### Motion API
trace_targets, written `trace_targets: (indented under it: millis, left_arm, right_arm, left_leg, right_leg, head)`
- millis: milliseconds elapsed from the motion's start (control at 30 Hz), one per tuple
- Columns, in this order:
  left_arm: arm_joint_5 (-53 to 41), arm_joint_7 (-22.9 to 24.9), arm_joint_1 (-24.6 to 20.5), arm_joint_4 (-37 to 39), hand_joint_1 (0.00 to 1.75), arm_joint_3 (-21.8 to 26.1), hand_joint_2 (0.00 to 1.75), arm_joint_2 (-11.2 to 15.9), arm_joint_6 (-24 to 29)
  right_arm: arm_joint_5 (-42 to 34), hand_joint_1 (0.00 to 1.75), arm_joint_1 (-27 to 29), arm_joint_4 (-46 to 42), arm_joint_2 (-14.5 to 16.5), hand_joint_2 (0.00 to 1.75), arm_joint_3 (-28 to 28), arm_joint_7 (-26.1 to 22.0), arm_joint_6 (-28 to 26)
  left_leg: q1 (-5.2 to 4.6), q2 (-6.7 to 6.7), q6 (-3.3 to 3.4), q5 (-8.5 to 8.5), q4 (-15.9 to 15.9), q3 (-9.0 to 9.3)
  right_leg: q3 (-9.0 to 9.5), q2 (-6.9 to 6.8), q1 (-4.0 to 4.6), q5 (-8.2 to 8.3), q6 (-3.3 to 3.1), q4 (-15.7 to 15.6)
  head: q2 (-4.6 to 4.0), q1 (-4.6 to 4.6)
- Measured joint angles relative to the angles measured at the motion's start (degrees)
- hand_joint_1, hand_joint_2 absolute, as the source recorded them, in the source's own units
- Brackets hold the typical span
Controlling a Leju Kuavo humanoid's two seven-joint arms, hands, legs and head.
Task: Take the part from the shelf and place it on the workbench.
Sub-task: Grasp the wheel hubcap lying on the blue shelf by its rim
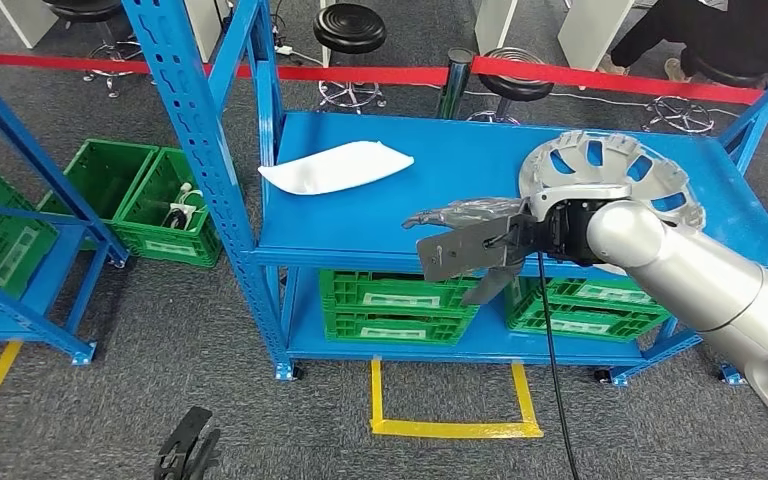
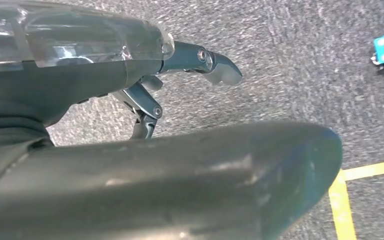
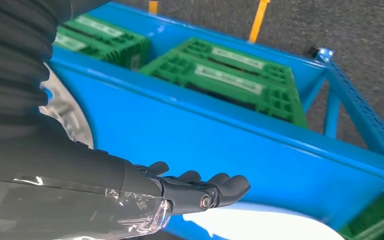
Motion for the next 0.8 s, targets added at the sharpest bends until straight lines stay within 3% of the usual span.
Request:
trace_targets:
  millis: [67, 133, 200, 267, 333, 367, 433, 500, 567, 633, 700, 800]
  left_arm:
    - [0.07, -0.01, 0.01, 0.00, 0.00, 0.00, 0.00, 0.01, -0.04]
    - [0.16, -0.28, 0.01, -0.06, 0.00, 0.00, 0.00, -0.02, -0.21]
    - [0.25, -0.51, 0.06, -0.12, 0.00, 0.00, 0.00, 0.03, -0.37]
    - [0.28, -0.62, 0.13, -0.12, 0.00, -0.01, 0.00, 0.15, -0.42]
    - [0.28, -0.68, 0.20, -0.12, 0.00, -0.03, 0.00, 0.27, -0.48]
    - [0.28, -0.67, 0.24, -0.11, 0.00, -0.04, 0.00, 0.36, -0.48]
    - [0.28, -0.51, 0.28, -0.09, 0.00, -0.05, 0.00, 0.44, -0.43]
    - [0.26, -0.19, 0.27, -0.09, 0.00, -0.06, 0.00, 0.42, -0.28]
    - [0.14, 0.13, 0.20, -0.10, 0.00, -0.07, 0.00, 0.41, -0.08]
    - [-0.04, 0.15, 0.09, -0.10, 0.00, -0.08, 0.00, 0.68, 0.01]
    - [-0.17, -0.10, 0.07, -0.08, 0.00, -0.09, 0.00, 1.09, -0.10]
    - [-0.24, -0.36, 0.15, -0.01, 0.00, -0.09, 0.00, 1.38, -0.36]
  right_arm:
    - [-0.27, 0.00, 0.12, -0.15, 0.17, 1.75, -0.09, 1.59, -0.28]
    - [-0.69, 0.00, 0.11, -0.65, 0.20, 0.87, -0.35, 2.50, -0.53]
    - [-1.38, 0.00, 0.35, -1.41, 0.18, 0.87, -0.51, 3.95, -0.90]
    - [-2.52, 0.00, 1.03, -2.35, 0.02, 1.75, -0.53, 5.85, -1.39]
    - [-3.51, 0.00, 1.60, -3.29, -0.16, 1.75, -0.53, 6.35, -1.55]
    - [-3.76, 0.00, 1.73, -3.57, -0.20, 1.75, -0.51, 5.81, -1.38]
    - [-3.79, 0.00, 1.82, -3.70, -0.33, 1.75, -0.48, 3.56, -0.61]
    - [-3.35, 0.00, 1.85, -3.50, -0.42, 1.75, -0.46, 1.48, 0.04]
    - [-2.93, 0.00, 1.76, -3.27, -0.53, 1.75, -0.50, 0.75, 0.25]
    - [-2.73, 0.00, 1.62, -3.09, -0.84, 1.75, -0.55, 0.63, 0.29]
    - [-2.66, 0.00, 1.55, -2.91, -1.37, 1.75, -0.57, 0.27, 0.37]
    - [-2.62, 0.00, 1.43, -2.65, -2.19, 1.75, -0.73, -0.18, 0.47]
  left_leg:
    - [-0.59, 0.03, 0.28, 0.75, -0.27, -0.47]
    - [-0.89, 0.21, 0.09, 1.67, -0.96, -0.65]
    - [-0.75, 0.51, -0.57, 2.77, -1.93, -0.72]
    - [-0.61, 0.65, -1.23, 3.53, -2.83, -0.69]
    - [-0.80, 0.31, -1.49, 1.81, -1.37, -1.55]
    - [-0.92, 0.07, -1.45, -0.15, 1.12, -2.57]
    - [-1.15, -0.25, -1.43, -3.81, 7.42, -4.67]
    - [-1.37, -0.22, -1.32, -4.29, 9.54, -4.55]
    - [-1.69, -0.19, -0.79, -1.72, 4.26, -0.61]
    - [-2.04, -0.25, 0.43, -0.19, -2.10, 3.49]
    - [-2.40, -0.34, 1.44, -0.16, -4.30, 4.58]
    - [-2.01, -0.37, 2.09, 0.80, -5.27, 4.56]
  right_leg:
    - [4.76, 0.14, 1.06, 1.94, -1.93, -5.96]
    - [8.93, 0.19, 2.12, 3.44, -3.90, -12.86]
    - [10.06, 0.22, 2.76, 3.97, -4.66, -15.82]
    - [10.39, 0.13, 2.84, 5.23, -4.25, -17.69]
    - [10.79, -0.04, 2.57, 6.72, -3.53, -19.82]
    - [10.76, -0.12, 2.47, 7.27, -3.20, -20.39]
    - [10.14, -0.06, 2.67, 7.73, -3.19, -20.40]
    - [9.44, -0.02, 2.96, 7.90, -3.16, -19.89]
    - [8.87, 0.04, 3.27, 7.96, -3.14, -19.25]
    - [8.31, 0.00, 3.53, 7.89, -3.05, -18.56]
    - [7.78, -0.09, 3.47, 7.97, -2.71, -18.13]
    - [7.33, 0.11, 3.40, 7.47, -1.70, -17.55]
  head:
    - [0.00, 0.45]
    - [0.01, 0.37]
    - [0.01, 0.14]
    - [0.01, 0.18]
    - [0.00, -0.25]
    - [0.00, -0.71]
    - [0.00, -1.79]
    - [0.00, -2.68]
    - [0.00, -3.49]
    - [0.00, -3.84]
    - [0.00, -3.80]
    - [0.00, -4.04]
